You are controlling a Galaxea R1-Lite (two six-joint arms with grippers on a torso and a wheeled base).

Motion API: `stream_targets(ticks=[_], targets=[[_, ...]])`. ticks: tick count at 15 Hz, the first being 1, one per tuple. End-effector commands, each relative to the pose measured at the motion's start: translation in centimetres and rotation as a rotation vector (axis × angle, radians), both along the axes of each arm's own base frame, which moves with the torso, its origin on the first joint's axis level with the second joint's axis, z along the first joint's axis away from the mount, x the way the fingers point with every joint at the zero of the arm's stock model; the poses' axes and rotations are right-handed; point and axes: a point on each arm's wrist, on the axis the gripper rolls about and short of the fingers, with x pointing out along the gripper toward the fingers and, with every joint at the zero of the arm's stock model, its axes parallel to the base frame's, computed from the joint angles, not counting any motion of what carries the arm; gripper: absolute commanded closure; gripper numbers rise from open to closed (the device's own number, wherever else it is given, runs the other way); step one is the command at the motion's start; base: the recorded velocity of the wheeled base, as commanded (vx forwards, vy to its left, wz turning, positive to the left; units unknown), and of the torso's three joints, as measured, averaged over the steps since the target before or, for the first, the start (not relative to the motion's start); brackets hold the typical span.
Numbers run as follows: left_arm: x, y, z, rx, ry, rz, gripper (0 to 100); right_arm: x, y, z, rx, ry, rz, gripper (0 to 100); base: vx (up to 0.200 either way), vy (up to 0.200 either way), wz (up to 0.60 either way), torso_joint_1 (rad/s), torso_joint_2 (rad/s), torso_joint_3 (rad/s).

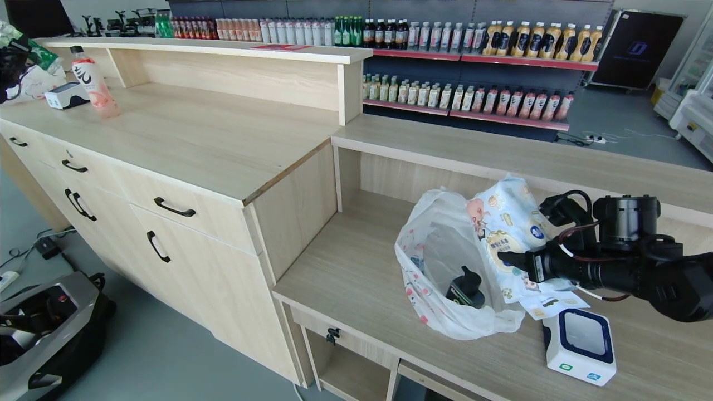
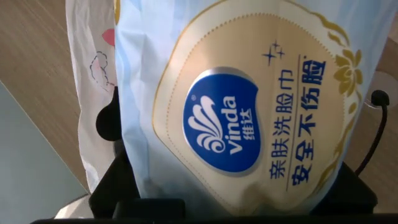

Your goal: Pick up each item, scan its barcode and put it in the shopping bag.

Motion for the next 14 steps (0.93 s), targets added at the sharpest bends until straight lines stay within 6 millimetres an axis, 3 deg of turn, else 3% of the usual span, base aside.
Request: stream_targets(ticks=[1, 6, 14], targets=[[0.0, 0.0, 0.0, 0.000, 0.000, 0.001, 0, 0.8, 0.2, -1.4, 0.006, 0.020, 0.019, 100, 0.000, 0.000, 0.00, 0.000, 0.00, 0.000], [0.0, 0.0, 0.0, 0.000, 0.000, 0.001, 0, 2.5, 1.0, -3.5, 0.024, -0.018, 0.069, 100, 0.000, 0.000, 0.00, 0.000, 0.00, 0.000], [0.0, 0.0, 0.0, 0.000, 0.000, 0.001, 0, 3.5, 1.5, -4.7, 0.024, -0.013, 0.081, 100, 0.000, 0.000, 0.00, 0.000, 0.00, 0.000]])
